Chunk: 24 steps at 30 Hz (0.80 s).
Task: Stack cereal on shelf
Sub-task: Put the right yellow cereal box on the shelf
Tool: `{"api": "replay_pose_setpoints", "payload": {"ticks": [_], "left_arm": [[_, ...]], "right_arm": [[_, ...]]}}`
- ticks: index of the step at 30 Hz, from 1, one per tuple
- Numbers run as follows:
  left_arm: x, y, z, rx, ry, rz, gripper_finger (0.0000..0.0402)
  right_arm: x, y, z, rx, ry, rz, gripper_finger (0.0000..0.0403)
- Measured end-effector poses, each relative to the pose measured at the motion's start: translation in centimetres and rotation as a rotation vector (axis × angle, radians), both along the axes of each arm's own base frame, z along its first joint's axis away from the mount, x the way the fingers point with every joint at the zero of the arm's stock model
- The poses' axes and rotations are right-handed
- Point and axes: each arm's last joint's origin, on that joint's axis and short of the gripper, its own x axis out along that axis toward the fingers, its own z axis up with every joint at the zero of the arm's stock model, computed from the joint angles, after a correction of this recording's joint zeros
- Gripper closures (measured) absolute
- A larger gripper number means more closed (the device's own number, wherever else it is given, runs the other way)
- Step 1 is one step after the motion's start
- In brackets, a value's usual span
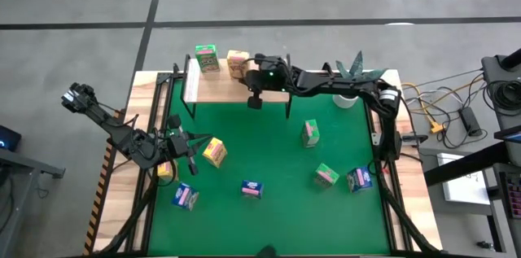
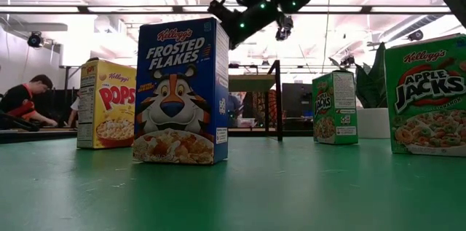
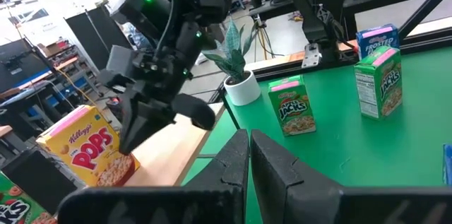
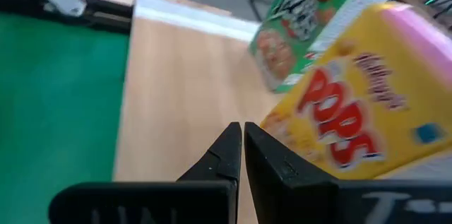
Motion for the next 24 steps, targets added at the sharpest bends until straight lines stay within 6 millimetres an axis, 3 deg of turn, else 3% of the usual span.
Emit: {"api": "replay_pose_setpoints", "payload": {"ticks": [16,24], "left_arm": [[0.0,0.0,0.0,0.011,0.003,-0.001,0.0402],[0.0,0.0,0.0,0.011,0.004,-0.001,0.0402]], "right_arm": [[-1.6,-3.9,0.2,-0.019,-0.041,-0.095,0.0394],[-1.7,-3.6,-0.5,0.024,-0.028,-0.026,0.0394]]}}
